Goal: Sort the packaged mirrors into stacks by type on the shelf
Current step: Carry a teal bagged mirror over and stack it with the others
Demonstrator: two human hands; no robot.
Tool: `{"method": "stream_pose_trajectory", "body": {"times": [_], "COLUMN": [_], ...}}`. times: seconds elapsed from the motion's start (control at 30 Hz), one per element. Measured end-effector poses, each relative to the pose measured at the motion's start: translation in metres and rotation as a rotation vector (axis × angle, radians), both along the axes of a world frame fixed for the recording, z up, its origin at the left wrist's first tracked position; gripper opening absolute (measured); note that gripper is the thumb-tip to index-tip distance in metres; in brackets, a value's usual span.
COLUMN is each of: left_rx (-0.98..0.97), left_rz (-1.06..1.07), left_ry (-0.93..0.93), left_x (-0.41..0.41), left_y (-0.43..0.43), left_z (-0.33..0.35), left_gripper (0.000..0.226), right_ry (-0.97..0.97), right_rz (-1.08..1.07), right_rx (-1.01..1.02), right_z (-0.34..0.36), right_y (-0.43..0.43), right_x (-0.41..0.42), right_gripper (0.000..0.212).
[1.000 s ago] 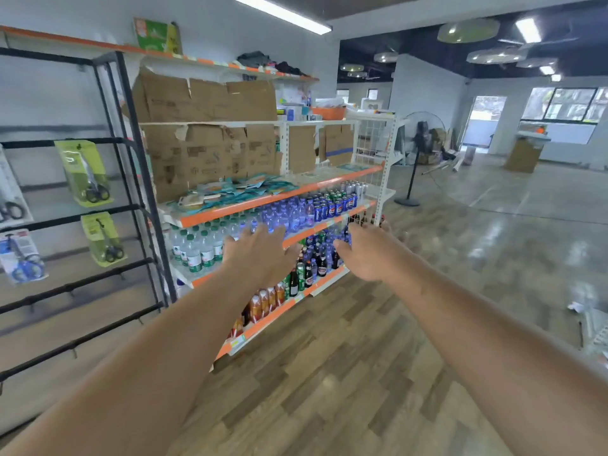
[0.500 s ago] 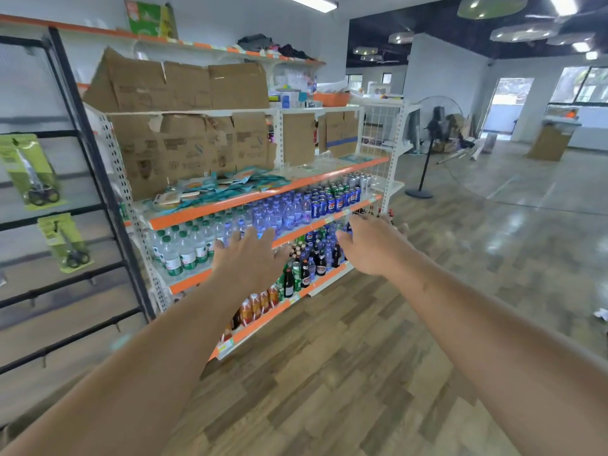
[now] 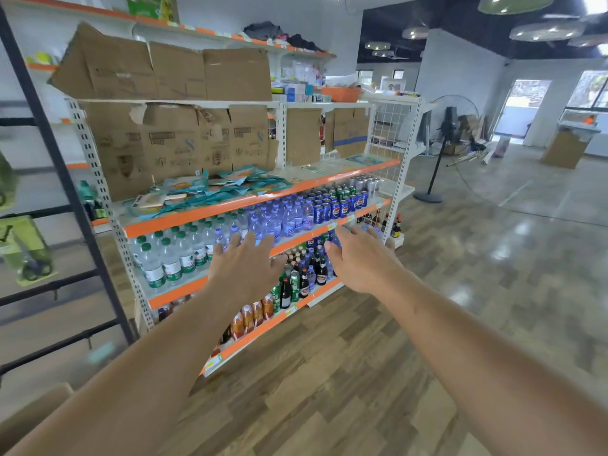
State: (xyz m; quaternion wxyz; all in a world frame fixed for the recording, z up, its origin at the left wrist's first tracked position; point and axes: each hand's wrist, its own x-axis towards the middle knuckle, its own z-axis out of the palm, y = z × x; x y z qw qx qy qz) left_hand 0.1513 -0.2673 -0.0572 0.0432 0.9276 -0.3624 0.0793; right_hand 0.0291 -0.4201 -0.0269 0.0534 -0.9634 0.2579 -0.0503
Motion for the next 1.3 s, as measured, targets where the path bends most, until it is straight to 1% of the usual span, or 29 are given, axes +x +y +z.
{"method": "stream_pose_trajectory", "body": {"times": [0.13, 0.27, 0.37, 0.6, 0.77, 0.9, 1.03, 1.3], "left_rx": [-0.054, -0.068, -0.07, -0.083, -0.057, -0.099, -0.11, -0.091], "left_rz": [-0.013, -0.006, 0.005, 0.02, 0.12, 0.22, 0.306, 0.449], "left_ry": [0.014, 0.021, 0.048, 0.048, 0.054, 0.057, 0.04, 0.124], "left_x": [0.049, 0.094, 0.118, 0.166, 0.216, 0.249, 0.276, 0.344], "left_y": [-0.022, -0.041, -0.057, -0.104, -0.138, -0.164, -0.189, -0.205], "left_z": [-0.002, -0.005, -0.008, -0.015, -0.014, -0.013, -0.025, -0.047], "left_gripper": [0.057, 0.06, 0.059, 0.058, 0.062, 0.059, 0.061, 0.061], "right_ry": [-0.035, -0.094, -0.086, -0.088, -0.058, -0.042, -0.035, 0.019], "right_rz": [-0.006, 0.017, 0.044, 0.112, 0.186, 0.232, 0.309, 0.42], "right_rx": [0.002, 0.052, 0.088, 0.125, 0.077, 0.052, 0.053, 0.11], "right_z": [0.01, 0.002, -0.008, -0.017, -0.021, -0.019, -0.026, -0.052], "right_y": [-0.029, -0.048, -0.061, -0.105, -0.147, -0.192, -0.228, -0.251], "right_x": [0.049, 0.096, 0.125, 0.191, 0.245, 0.286, 0.327, 0.42], "right_gripper": [0.055, 0.055, 0.057, 0.056, 0.054, 0.054, 0.055, 0.056]}}
